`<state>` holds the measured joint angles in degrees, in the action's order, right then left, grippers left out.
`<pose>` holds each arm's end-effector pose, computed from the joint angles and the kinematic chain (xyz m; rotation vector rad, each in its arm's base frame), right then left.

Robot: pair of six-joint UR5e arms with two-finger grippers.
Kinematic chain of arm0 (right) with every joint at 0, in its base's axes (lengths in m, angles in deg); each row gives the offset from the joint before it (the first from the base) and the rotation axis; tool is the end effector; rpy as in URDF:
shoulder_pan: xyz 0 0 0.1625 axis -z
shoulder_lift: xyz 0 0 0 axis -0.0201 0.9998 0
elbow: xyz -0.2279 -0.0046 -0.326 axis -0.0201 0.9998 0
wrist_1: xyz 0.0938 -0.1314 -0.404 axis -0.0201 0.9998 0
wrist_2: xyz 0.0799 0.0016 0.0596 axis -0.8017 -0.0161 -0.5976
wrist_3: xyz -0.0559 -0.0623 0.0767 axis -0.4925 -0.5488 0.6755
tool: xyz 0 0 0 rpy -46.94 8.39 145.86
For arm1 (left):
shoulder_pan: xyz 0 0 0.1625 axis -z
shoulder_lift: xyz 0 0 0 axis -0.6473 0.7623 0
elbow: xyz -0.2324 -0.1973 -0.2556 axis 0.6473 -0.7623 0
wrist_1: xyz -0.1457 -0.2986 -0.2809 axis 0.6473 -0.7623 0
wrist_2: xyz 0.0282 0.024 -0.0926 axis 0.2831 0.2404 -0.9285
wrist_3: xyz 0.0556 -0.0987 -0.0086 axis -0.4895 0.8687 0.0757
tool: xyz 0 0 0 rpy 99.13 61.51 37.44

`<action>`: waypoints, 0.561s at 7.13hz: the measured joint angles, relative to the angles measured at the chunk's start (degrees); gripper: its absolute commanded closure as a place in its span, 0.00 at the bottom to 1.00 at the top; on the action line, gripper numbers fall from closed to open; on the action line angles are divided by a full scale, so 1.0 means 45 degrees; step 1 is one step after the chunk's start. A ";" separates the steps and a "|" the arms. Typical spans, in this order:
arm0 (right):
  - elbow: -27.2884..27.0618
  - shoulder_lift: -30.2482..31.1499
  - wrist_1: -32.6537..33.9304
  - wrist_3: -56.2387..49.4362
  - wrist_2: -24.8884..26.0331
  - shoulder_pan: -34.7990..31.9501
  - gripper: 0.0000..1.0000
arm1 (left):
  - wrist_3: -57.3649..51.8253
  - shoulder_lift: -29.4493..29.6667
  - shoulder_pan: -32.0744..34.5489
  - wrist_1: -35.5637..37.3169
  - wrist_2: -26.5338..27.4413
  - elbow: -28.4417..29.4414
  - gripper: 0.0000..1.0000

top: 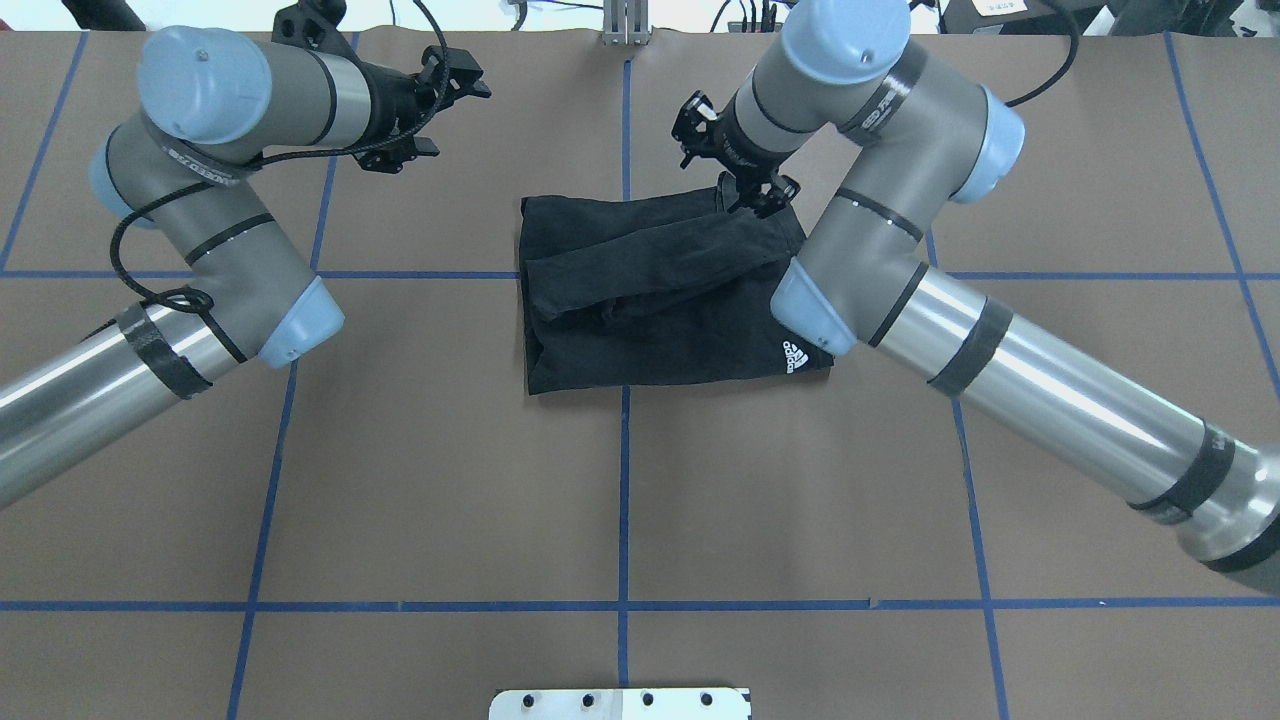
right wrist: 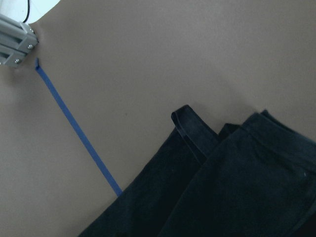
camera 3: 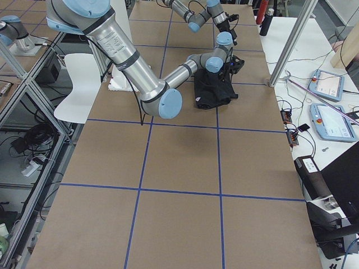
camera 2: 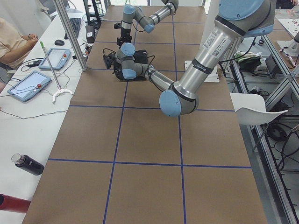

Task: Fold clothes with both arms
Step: 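Lower the right gripper onto the folded shirt and press it flat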

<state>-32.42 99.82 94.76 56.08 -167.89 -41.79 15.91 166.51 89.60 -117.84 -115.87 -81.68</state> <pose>-0.4961 -0.5895 0.1838 -0.0807 -1.0180 0.7285 0.4054 -0.6325 0.2379 0.2503 1.3141 -0.7081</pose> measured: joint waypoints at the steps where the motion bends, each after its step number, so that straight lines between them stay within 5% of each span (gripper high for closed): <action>1: -0.0777 0.0039 0.0807 0.0154 0.0978 0.0913 1.00 | -0.0506 -0.0134 0.0363 0.0006 -0.0431 -0.0012 0.02; 4: -0.1305 0.0038 0.1712 -0.0304 0.2760 0.3073 1.00 | -0.1048 -0.0457 0.0807 -0.0024 -0.0848 -0.0016 0.02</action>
<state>-38.29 99.99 102.47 54.71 -155.47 -27.97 11.19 164.45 93.23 -117.95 -119.68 -81.75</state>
